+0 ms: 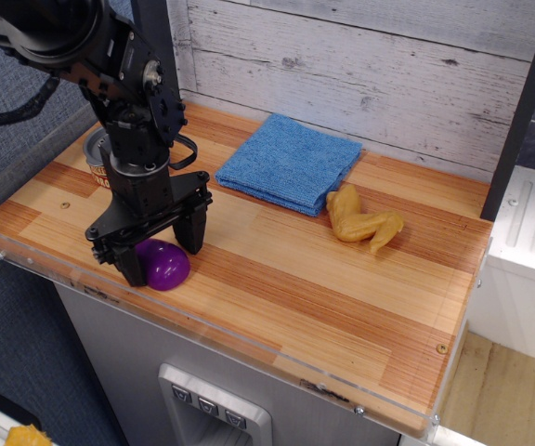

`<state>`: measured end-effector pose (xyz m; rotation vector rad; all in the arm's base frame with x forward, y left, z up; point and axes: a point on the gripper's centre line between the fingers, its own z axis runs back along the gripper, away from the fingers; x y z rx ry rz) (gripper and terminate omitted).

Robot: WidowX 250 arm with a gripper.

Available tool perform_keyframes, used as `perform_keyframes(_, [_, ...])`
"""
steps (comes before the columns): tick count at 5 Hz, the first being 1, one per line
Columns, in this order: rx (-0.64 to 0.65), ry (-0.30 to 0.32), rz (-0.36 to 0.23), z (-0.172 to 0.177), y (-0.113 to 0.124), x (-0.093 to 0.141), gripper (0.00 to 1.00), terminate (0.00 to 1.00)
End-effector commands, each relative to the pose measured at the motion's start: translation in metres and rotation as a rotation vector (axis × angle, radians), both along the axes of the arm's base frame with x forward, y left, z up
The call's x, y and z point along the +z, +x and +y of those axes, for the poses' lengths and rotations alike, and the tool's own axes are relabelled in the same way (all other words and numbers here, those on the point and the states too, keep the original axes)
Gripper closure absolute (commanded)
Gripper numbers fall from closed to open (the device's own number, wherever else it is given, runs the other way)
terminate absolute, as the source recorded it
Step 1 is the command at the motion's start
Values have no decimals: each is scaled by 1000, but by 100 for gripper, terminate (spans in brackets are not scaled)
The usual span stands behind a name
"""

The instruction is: Place eggplant on top of blue towel

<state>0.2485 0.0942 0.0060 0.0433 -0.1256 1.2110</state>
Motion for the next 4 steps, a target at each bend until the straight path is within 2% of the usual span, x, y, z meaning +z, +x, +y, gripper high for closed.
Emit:
perform_keyframes(1, [-22, 3, -13, -5, 6, 3, 100, 0])
perform_keyframes(2, [-88, -39, -15, -3, 7, 14, 100, 0])
perform_keyframes(3, [-95, -49, -12, 1, 10, 28, 100, 0])
perform_keyframes(4, [-108, -27, -45, -1, 19, 43, 100, 0])
